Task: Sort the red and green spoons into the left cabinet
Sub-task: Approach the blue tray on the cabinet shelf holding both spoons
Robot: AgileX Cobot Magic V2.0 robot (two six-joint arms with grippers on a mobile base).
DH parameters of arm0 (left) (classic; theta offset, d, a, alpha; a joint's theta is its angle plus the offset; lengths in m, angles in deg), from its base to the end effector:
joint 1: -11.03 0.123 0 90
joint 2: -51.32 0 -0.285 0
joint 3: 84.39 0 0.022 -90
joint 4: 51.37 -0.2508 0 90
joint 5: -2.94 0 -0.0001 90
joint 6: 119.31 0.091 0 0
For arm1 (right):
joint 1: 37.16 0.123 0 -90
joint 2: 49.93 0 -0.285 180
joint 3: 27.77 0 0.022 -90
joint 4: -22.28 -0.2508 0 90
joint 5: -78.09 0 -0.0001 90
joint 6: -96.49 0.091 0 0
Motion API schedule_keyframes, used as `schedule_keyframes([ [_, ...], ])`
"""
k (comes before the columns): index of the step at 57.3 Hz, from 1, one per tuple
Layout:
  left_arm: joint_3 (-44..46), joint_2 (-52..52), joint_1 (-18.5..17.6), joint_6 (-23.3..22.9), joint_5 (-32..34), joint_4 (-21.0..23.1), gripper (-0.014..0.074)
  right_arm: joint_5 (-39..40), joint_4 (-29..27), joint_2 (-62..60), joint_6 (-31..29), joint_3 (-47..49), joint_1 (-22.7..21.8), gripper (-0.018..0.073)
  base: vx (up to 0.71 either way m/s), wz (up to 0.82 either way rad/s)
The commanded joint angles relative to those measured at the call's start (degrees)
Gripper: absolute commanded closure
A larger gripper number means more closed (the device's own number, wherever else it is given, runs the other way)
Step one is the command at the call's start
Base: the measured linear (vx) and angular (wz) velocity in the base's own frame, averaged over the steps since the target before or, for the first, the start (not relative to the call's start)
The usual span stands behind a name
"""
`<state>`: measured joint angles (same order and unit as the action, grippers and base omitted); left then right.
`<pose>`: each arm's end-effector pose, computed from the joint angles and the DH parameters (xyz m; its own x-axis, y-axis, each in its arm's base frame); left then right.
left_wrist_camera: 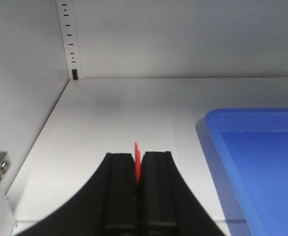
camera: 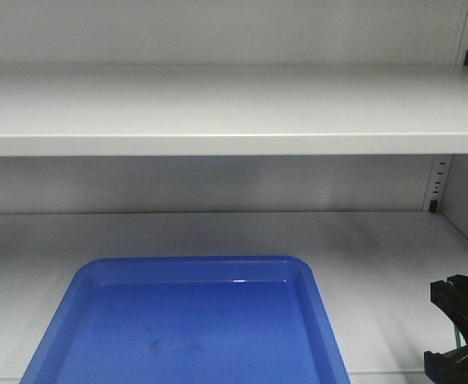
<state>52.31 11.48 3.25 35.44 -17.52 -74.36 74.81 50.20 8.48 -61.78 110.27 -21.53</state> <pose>0.1163 -0.0033 0.3384 -0.2073 -0.0340 -0.9777 -0.0111 0.9994 -0.0324 0.1835 0.0488 0.3213 -0.1936 -0.1654 -0.9670 -0.2665 0.9575 -0.1104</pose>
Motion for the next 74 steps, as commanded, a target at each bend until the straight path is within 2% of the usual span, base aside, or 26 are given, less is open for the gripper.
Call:
schedule_keyframes([
  [1, 1.68, 0.01, -0.24, -0.57, 4.11, -0.32, 0.0531, 3.71, 0.23, -0.51, -0.10, 1.74, -0.09, 0.0565, 0.18, 0.00],
  [47, 1.68, 0.01, -0.24, -0.57, 4.17, -0.32, 0.0531, 3.71, 0.23, -0.51, -0.10, 1.74, -0.09, 0.0565, 0.06, 0.00],
  [74, 1.68, 0.01, -0.24, -0.60, 6.61, -0.24, 0.0531, 3.95, 0.23, -0.51, -0.10, 1.74, -0.09, 0.0565, 0.00, 0.00],
])
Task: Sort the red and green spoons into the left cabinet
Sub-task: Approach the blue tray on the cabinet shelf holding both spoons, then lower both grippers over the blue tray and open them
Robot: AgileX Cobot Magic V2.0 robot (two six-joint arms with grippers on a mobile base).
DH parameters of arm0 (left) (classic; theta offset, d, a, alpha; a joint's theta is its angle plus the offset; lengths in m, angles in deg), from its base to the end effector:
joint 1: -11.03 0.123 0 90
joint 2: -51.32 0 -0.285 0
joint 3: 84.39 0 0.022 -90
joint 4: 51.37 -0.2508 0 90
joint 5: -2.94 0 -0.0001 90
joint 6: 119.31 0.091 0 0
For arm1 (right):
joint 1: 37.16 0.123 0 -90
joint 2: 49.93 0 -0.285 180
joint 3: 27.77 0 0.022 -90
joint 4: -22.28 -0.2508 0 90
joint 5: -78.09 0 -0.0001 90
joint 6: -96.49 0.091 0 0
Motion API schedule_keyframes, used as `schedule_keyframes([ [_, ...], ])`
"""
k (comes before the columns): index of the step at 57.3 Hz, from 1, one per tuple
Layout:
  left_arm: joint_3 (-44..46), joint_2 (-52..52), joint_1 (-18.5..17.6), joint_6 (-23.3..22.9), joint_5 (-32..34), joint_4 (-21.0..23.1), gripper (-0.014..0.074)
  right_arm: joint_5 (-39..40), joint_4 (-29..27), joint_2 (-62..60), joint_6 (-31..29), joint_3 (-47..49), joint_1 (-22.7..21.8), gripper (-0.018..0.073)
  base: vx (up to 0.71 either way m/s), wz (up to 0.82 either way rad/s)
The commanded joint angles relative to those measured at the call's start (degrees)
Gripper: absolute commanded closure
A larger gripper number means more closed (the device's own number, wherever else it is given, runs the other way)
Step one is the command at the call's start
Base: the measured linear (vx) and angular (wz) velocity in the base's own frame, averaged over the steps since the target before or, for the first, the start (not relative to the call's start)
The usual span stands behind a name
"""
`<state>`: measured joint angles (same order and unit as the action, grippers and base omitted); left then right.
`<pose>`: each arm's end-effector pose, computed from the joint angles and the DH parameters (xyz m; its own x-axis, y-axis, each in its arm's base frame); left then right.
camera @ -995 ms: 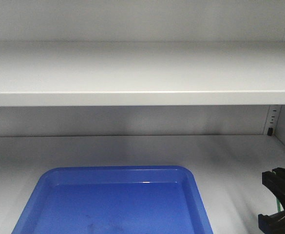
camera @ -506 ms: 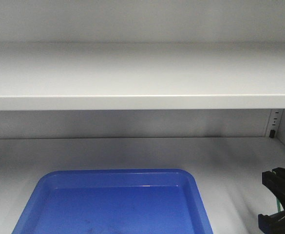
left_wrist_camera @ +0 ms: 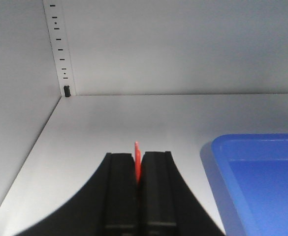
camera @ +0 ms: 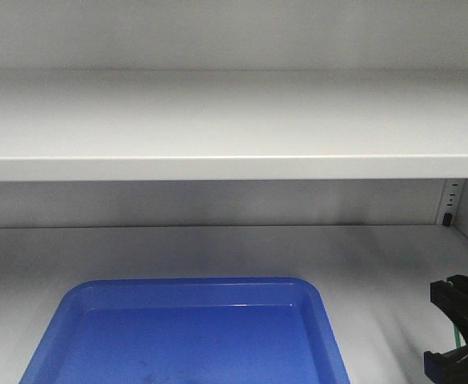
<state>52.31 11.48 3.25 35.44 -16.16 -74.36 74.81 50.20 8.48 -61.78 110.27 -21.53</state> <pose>0.1167 -0.0042 0.3403 -0.1863 -0.0340 -0.9819 -0.0012 0.9994 -0.0344 0.1835 0.0488 0.3213 -0.1936 -0.1654 -0.9670 -0.2665 0.9575 -0.1104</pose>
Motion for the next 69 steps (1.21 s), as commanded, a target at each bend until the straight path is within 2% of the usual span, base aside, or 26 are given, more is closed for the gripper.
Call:
schedule_keyframes([
  [1, 1.68, 0.01, -0.24, -0.60, 5.39, -0.11, 0.0531, 3.95, 0.23, -0.51, -0.10, 1.74, -0.09, 0.0565, 0.00, 0.00],
  [4, 1.68, 0.01, -0.24, -0.82, 6.62, 1.16, 0.0531, 4.14, 0.23, -0.51, -0.10, 1.74, -0.09, 0.0565, 0.00, 0.00],
  [13, 1.68, -1.62, -0.24, -1.97, 16.94, 12.39, 0.0531, 9.17, 0.23, -0.03, -0.10, 1.74, -0.09, 0.0565, 0.00, 0.00],
  [17, 1.74, -2.83, -0.24, -1.72, 20.93, 14.08, 0.0531, 13.43, 0.23, 0.82, 0.16, 1.74, -0.09, 0.0565, 0.00, 0.00],
  [21, 1.74, -4.52, -0.29, -1.61, 23.43, 14.08, 0.0531, 16.86, 0.23, 2.12, 1.82, 1.74, -0.09, 0.0565, 0.00, 0.00],
  [29, 1.74, -7.87, -0.86, -1.80, 23.70, 14.08, 0.0531, 18.92, 0.23, 4.78, 5.44, 1.74, -0.09, 0.0562, 0.00, 0.00],
  [34, 1.74, -9.90, -3.37, -1.80, 25.04, 14.08, 0.0531, 20.77, 0.28, 6.46, 6.33, 1.74, 1.13, 0.0560, 0.00, 0.00],
  [40, 1.74, -12.70, -8.17, -1.80, 28.44, 14.08, 0.0531, 22.89, 0.66, 8.54, 6.25, 1.97, 5.76, 0.0559, 0.00, 0.00],
  [47, 1.74, -16.48, -13.31, -2.01, 31.71, 14.08, 0.0531, 22.70, 0.60, 11.42, 2.71, 2.63, 11.28, 0.0559, 0.00, 0.00],
  [56, 1.74, -20.44, -18.74, -2.26, 32.77, 14.02, 0.0531, 23.31, 0.34, 14.24, 2.04, 3.91, 14.54, 0.0553, 0.00, 0.00],
  [69, 1.74, -23.65, -20.20, -2.20, 39.14, 14.02, 0.0500, 23.84, 0.34, 14.65, 2.23, 4.11, 15.33, 0.0536, 0.00, 0.00],
])
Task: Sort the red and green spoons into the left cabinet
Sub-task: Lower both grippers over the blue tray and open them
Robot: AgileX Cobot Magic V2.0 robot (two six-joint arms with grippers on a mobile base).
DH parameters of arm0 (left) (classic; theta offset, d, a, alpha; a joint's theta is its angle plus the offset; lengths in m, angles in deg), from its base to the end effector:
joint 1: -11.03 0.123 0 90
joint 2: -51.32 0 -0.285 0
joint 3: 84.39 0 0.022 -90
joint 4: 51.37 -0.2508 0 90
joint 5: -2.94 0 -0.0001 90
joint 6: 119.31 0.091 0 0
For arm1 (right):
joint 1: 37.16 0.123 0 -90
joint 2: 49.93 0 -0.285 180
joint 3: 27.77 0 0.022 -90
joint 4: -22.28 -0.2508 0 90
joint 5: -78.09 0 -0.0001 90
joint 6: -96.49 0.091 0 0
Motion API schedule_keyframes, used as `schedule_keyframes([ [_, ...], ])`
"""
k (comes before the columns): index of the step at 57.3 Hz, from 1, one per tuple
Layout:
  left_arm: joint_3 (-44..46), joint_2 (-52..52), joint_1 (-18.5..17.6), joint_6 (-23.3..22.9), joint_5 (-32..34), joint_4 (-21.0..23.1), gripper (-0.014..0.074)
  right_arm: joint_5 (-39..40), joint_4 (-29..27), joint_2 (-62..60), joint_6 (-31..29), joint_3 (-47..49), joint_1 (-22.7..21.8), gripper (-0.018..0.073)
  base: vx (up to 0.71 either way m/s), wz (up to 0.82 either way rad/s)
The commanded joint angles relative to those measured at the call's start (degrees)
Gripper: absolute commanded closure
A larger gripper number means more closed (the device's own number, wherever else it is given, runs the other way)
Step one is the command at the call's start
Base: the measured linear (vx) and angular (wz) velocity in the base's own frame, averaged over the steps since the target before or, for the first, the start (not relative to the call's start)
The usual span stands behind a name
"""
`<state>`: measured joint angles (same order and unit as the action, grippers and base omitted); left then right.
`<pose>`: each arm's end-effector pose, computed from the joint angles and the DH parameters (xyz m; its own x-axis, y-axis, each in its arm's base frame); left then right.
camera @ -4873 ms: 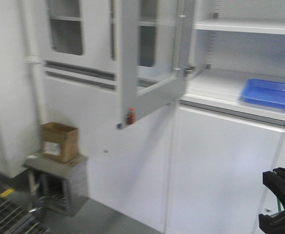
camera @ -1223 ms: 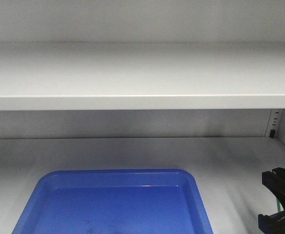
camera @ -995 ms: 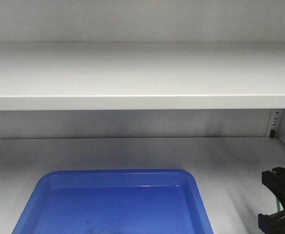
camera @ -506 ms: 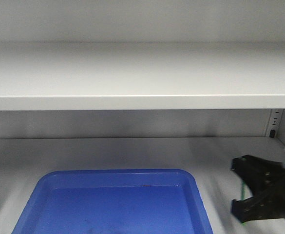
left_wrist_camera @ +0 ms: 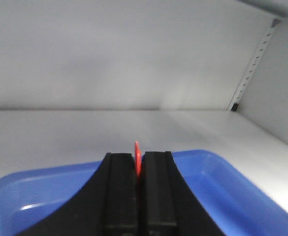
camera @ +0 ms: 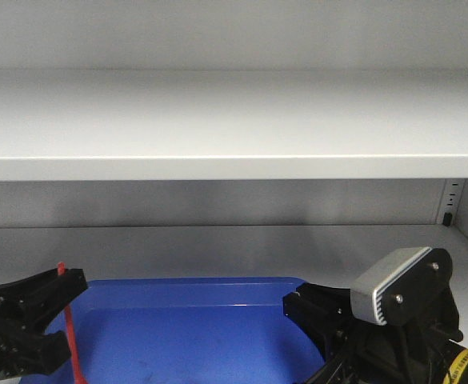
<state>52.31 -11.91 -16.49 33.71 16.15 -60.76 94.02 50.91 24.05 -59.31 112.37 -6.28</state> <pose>0.1839 -0.0996 0.3216 -0.2029 -0.2394 -0.9495 0.4544 0.8359 -0.3079 0.2072 0.1378 0.3003 -0.1076 -0.1348 -0.9850 -0.6277 0.7775 -0.0378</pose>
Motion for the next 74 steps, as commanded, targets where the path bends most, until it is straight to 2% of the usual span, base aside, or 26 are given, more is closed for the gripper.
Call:
schedule_keyframes([
  [1, 1.74, -0.56, -0.46, -0.47, 6.93, 0.42, 0.0494, 4.88, -0.46, -0.81, -0.23, 2.00, 0.08, 0.0533, 0.00, 0.00],
  [9, 1.74, -3.44, -0.46, -0.47, 7.12, 0.42, 0.0412, 10.63, -0.56, 0.74, 1.94, 2.00, 0.08, 0.0508, 0.00, 0.00],
  [23, 1.74, -5.59, -0.46, -0.47, 7.79, -0.10, 0.0227, 9.70, -0.56, 2.75, 2.39, 2.00, 0.08, 0.0400, 0.00, 0.00],
  [34, 1.74, -5.59, -0.46, -0.28, 7.79, -0.16, 0.0143, 8.47, -0.56, 2.75, 2.39, 2.00, 0.08, 0.0195, 0.00, 0.00],
  [42, 1.74, -5.59, -0.46, -0.28, 7.79, -0.16, 0.0143, 6.96, -0.56, 2.75, 2.39, 1.95, 0.08, 0.0011, 0.00, 0.00],
  [47, 1.74, -5.59, -0.46, -0.28, 7.74, -0.16, 0.0143, 5.74, -0.56, 2.75, 2.39, 1.95, 0.08, -0.0055, 0.00, 0.00],
  [58, 1.74, -5.59, -0.46, -0.28, 6.57, -0.11, 0.0143, 5.14, -0.51, 2.75, 2.39, 1.91, 0.08, -0.0055, 0.00, 0.00],
  [74, 1.74, -5.59, -0.46, -0.28, 6.53, -0.11, 0.0143, 5.14, -0.51, 2.75, 2.39, 1.91, 0.08, 0.0032, 0.00, 0.00],
])
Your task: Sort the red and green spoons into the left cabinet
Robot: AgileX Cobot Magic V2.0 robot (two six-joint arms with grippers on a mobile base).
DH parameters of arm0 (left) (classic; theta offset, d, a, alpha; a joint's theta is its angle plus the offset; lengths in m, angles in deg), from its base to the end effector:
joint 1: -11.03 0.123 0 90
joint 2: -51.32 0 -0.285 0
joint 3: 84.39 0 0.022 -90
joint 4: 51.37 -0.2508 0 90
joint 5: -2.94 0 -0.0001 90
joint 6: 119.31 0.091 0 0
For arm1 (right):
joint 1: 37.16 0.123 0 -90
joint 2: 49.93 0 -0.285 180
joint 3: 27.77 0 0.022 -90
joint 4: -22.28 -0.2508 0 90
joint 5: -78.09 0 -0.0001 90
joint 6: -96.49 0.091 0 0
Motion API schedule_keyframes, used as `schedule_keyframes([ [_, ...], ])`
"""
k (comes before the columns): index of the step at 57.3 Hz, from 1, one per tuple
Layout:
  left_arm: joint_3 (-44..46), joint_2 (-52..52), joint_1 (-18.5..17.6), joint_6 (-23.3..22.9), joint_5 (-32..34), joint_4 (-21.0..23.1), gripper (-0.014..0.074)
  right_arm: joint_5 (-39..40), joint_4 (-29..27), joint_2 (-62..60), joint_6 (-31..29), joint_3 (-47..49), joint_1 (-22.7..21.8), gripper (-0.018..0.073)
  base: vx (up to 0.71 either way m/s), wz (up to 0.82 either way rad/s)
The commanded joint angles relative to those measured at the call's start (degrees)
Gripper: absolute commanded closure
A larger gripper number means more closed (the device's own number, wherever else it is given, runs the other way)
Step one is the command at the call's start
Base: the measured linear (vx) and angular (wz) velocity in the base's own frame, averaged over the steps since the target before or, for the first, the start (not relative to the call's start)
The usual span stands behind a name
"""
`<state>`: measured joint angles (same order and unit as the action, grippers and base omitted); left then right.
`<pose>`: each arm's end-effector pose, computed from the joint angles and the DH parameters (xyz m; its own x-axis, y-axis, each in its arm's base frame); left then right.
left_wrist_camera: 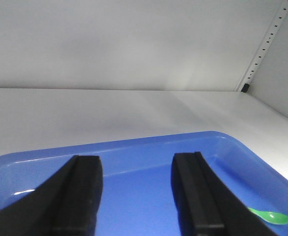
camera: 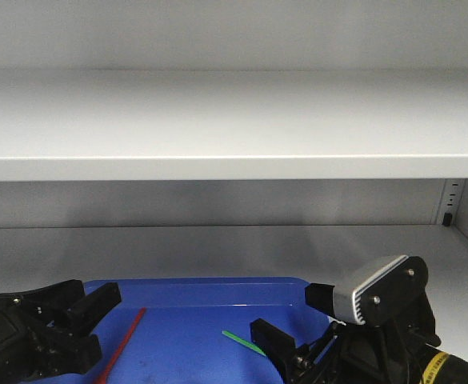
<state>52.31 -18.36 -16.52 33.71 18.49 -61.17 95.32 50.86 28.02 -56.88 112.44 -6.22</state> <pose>0.2025 -0.1103 0.3004 -0.2638 -0.2018 -0.9432 0.4433 0.8431 -0.3044 0.2170 0.1450 0.2849 -0.1763 -0.1230 -0.9766 -0.6303 0.7762 0.0160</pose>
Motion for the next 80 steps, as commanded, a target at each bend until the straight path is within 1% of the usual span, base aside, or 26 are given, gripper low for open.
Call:
schedule_keyframes([
  [1, 1.74, 0.86, -0.44, -0.28, 4.18, 0.30, 0.0143, 3.84, -0.46, -1.22, -0.04, 1.85, 0.02, 0.0036, 0.00, 0.00],
  [13, 1.68, 0.86, -0.44, -0.22, 4.11, 0.30, 0.0146, 3.84, -0.46, -1.22, -0.15, 1.85, 0.02, 0.0092, 0.00, 0.00],
  [21, 1.68, 3.03, -0.44, 2.24, 2.48, 0.42, 0.0173, 3.84, -0.46, -1.22, -0.15, 1.85, 0.02, 0.0122, 0.00, 0.00],
  [26, 1.68, 6.18, -0.44, 3.43, -0.29, 0.42, 0.0222, 3.84, -0.46, -1.22, -0.15, 1.85, 0.02, 0.0138, 0.00, 0.00],
  [33, 1.68, 12.06, 0.08, 7.23, -9.75, 0.48, 0.0322, 3.84, -0.46, -1.22, -0.15, 1.85, 0.02, 0.0155, 0.00, 0.00],
  [37, 1.63, 15.53, 1.79, 8.87, -14.39, 0.65, 0.0398, 3.84, -0.46, -1.22, -0.15, 1.85, 0.02, 0.0162, 0.00, 0.00],
  [41, 1.25, 19.73, 4.55, 9.15, -18.15, 1.00, 0.0488, 3.84, -0.46, -1.22, -0.15, 1.85, 0.02, 0.0171, 0.00, 0.01],
  [47, -2.52, 26.77, 9.66, 9.15, -18.68, 1.04, 0.0606, 3.84, -0.46, -1.22, -0.15, 1.85, 0.02, 0.0181, 0.00, 0.01],
  [53, -8.80, 34.51, 15.29, 9.15, -17.68, 2.42, 0.0606, 3.84, -0.46, -1.22, -0.15, 1.85, 0.02, 0.0188, 0.00, 0.00],
  [60, -15.91, 45.14, 22.42, 9.15, -17.73, 6.04, 0.0604, 3.84, -0.46, -1.22, -0.15, 1.85, 0.02, 0.0193, 0.00, 0.00],
  [63, -18.86, 49.59, 25.11, 9.21, -17.75, 6.95, 0.0604, 3.84, -0.46, -1.22, -0.15, 1.85, 0.02, 0.0192, 0.00, 0.00],
  [65, -20.51, 51.59, 26.10, 9.67, -17.75, 7.09, 0.0604, 3.84, -0.46, -1.22, -0.15, 1.85, 0.02, 0.0192, 0.00, 0.00],
  [68, -22.75, 55.13, 27.38, 12.03, -17.75, 7.33, 0.0604, 3.84, -0.46, -1.22, -0.15, 1.85, 0.02, 0.0192, 0.00, 0.00],
  [72, -25.86, 58.37, 27.97, 18.38, -17.75, 9.80, 0.0604, 3.84, -0.46, -1.22, -0.15, 1.85, 0.02, 0.0192, 0.00, 0.00],
  [74, -27.39, 59.92, 28.09, 21.73, -17.69, 11.90, 0.0604, 3.84, -0.46, -1.22, -0.15, 1.85, 0.02, 0.0192, 0.00, 0.00],
  [75, -28.27, 60.76, 28.23, 23.45, -17.69, 13.66, 0.0604, 3.84, -0.46, -1.22, -0.15, 1.85, 0.02, 0.0192, 0.00, 0.00],
  [80, -31.89, 63.43, 28.23, 28.65, -16.92, 20.75, 0.0604, 3.84, -0.46, -1.22, -0.15, 1.85, 0.02, 0.0192, 0.00, 0.00],
])
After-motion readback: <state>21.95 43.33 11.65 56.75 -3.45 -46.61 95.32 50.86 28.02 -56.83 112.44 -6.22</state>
